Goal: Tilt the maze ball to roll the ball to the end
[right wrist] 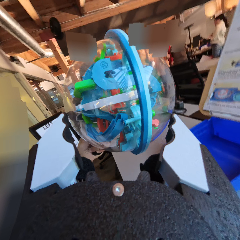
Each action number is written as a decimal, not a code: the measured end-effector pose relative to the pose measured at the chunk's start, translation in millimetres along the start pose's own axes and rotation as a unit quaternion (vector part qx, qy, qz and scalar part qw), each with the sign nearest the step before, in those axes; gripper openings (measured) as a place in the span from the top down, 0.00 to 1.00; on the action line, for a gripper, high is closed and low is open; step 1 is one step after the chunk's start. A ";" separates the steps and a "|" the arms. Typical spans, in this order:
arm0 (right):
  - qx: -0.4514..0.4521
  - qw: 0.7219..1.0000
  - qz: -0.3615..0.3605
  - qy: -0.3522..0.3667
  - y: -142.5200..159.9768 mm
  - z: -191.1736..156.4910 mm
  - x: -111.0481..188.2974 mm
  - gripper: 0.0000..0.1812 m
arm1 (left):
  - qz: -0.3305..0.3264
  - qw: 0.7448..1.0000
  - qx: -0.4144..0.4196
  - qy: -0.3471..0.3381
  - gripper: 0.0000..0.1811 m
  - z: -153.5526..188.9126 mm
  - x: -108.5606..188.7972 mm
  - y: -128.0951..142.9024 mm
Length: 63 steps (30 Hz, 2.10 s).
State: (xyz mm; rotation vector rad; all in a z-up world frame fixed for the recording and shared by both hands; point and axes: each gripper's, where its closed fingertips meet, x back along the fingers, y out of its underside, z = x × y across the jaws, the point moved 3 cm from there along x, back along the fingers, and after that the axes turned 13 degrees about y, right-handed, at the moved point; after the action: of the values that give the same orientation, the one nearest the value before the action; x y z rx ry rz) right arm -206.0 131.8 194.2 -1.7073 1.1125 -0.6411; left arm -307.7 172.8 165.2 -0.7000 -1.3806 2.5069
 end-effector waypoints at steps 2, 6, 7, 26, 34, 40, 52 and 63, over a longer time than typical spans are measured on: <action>0.047 0.998 0.026 -0.021 -7.2 -22.7 9.5 0.19 | -0.006 0.999 -0.050 0.013 0.29 22.8 -1.3 -1.8; 0.128 0.988 0.066 -0.050 -19.5 -65.2 27.9 0.19 | -0.022 0.991 -0.128 0.038 0.29 63.4 -3.5 -3.5; 0.139 0.986 0.071 -0.054 -21.8 -73.7 31.6 0.19 | -0.024 0.989 -0.137 0.042 0.29 71.6 -3.9 -3.7; 0.181 0.974 0.108 -0.086 -32.2 -113.5 58.9 0.19 | -0.038 0.976 -0.208 0.042 0.30 120.7 -12.4 -6.7; 0.198 0.968 0.117 -0.103 -29.9 -117.8 61.2 0.19 | -0.041 0.970 -0.238 0.037 0.30 126.7 -10.7 -5.7; 0.211 0.962 0.132 -0.117 -30.8 -124.4 64.6 0.19 | -0.048 0.965 -0.255 0.034 0.30 133.5 -10.6 -4.1; 0.202 0.964 0.128 -0.117 -30.6 -122.4 66.4 0.19 | -0.051 0.968 -0.246 0.028 0.30 133.9 -12.8 -3.1; 0.192 0.966 0.124 -0.117 -29.3 -116.2 64.3 0.19 | -0.054 0.969 -0.238 0.022 0.30 129.3 -14.0 -1.4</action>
State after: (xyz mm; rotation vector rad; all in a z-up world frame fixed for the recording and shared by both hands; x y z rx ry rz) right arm -260.0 27.4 262.6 -1.2497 0.9427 -0.4474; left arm -359.1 72.0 229.3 -0.7309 -1.9707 2.0748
